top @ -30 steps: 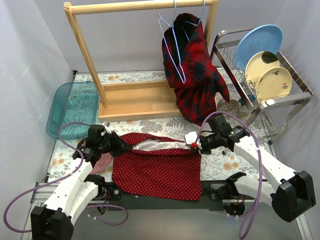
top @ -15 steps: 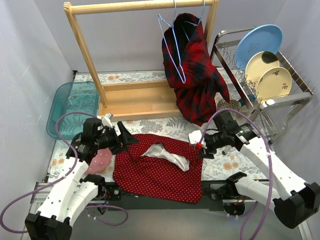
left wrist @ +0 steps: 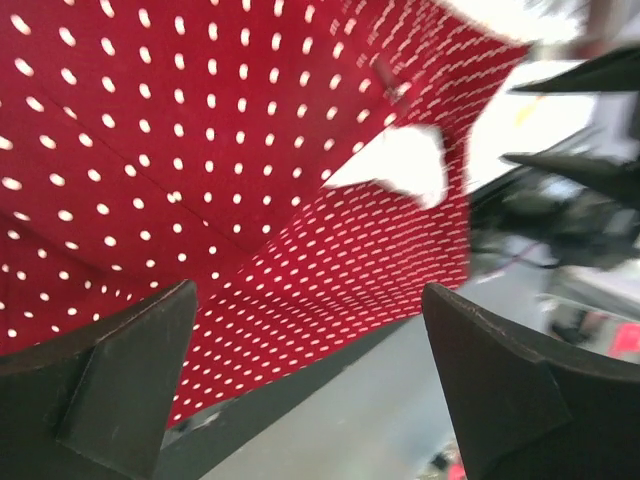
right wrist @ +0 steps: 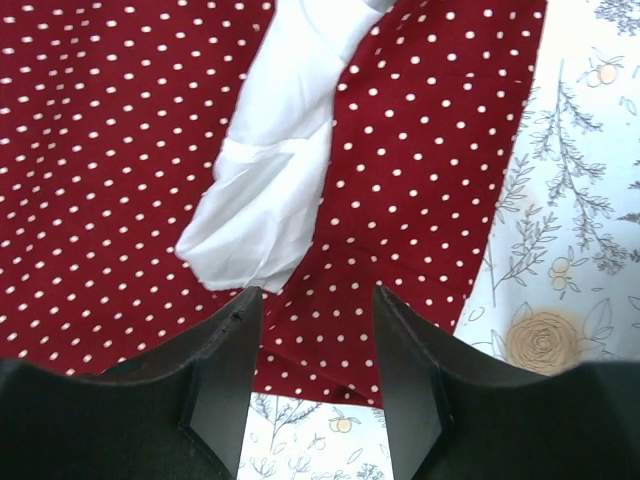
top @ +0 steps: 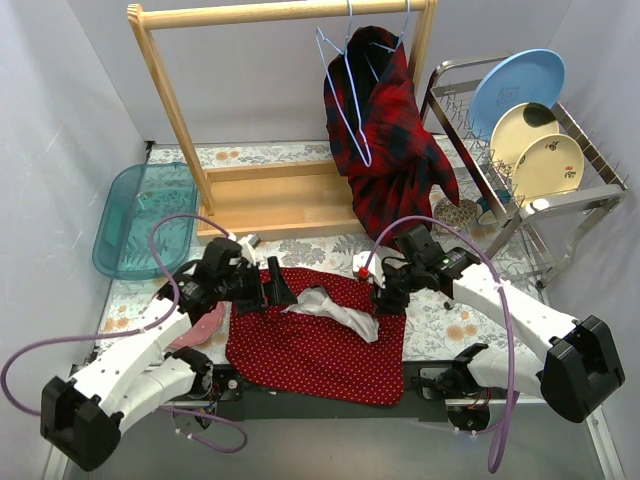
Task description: Place the skirt on the hanger
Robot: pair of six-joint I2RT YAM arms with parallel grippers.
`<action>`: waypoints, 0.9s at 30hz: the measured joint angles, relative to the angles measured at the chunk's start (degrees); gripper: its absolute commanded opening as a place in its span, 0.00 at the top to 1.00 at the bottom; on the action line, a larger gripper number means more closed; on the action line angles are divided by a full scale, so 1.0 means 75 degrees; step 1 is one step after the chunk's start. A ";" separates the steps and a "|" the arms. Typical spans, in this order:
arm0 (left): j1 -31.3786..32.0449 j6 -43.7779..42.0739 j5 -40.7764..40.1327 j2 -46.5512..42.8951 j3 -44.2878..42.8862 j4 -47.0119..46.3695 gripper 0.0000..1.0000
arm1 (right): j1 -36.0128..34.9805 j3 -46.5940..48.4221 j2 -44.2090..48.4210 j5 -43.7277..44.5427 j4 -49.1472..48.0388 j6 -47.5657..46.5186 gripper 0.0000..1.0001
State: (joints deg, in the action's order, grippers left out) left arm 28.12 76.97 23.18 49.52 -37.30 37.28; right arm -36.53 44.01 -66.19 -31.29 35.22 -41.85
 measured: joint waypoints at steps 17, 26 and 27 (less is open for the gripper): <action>0.1961 0.0533 -0.3483 0.1836 -0.0697 0.0761 0.27 | -0.1198 -0.0498 -0.0924 0.1792 -0.0927 0.0641 0.53; 0.2087 0.0688 -0.4054 0.2771 -0.0813 0.0839 0.66 | -0.1247 -0.0612 -0.0866 0.2550 -0.1005 0.0664 0.99; 0.2090 0.0688 -0.4095 0.2821 -0.0828 0.0854 0.72 | -0.1247 -0.0612 -0.0848 0.2600 -0.1014 0.0650 0.99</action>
State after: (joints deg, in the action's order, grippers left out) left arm 43.79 82.13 -7.53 70.67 -43.51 43.68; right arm -45.89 39.42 -72.55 -11.79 27.62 -36.97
